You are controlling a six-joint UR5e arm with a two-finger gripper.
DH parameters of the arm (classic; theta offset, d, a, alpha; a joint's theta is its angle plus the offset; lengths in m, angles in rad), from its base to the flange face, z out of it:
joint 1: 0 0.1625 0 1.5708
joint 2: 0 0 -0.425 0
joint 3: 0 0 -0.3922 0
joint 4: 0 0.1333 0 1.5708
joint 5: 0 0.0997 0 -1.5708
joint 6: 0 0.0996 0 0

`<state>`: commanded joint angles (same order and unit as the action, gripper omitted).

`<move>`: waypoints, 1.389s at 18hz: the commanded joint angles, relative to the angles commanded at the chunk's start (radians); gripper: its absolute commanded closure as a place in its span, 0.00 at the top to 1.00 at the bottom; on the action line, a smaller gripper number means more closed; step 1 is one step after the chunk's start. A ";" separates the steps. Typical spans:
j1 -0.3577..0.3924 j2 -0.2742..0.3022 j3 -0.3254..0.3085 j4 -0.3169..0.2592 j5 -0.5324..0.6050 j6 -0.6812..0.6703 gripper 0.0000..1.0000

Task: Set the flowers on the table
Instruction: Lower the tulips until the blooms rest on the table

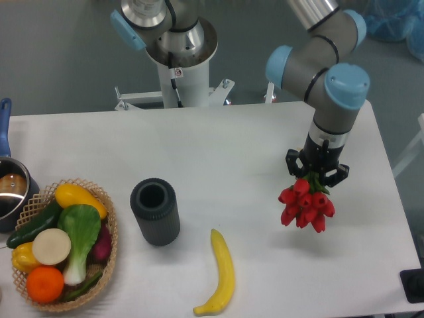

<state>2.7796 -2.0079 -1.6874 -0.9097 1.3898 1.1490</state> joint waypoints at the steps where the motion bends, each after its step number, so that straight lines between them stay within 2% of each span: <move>1: 0.000 -0.009 0.002 0.005 0.000 -0.005 0.42; 6: -0.006 -0.014 0.002 0.058 0.002 -0.125 0.42; 7: -0.005 -0.012 0.003 0.061 0.002 -0.138 0.45; 17: -0.006 -0.031 0.002 0.064 0.002 -0.138 0.46; 20: -0.006 -0.038 0.005 0.064 0.000 -0.133 0.70; 21: -0.006 -0.040 0.008 0.067 0.000 -0.130 0.86; 22: -0.005 -0.041 0.008 0.067 -0.002 -0.126 0.91; 25: -0.005 -0.046 0.009 0.067 -0.002 -0.118 0.98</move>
<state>2.7750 -2.0540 -1.6782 -0.8422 1.3883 1.0308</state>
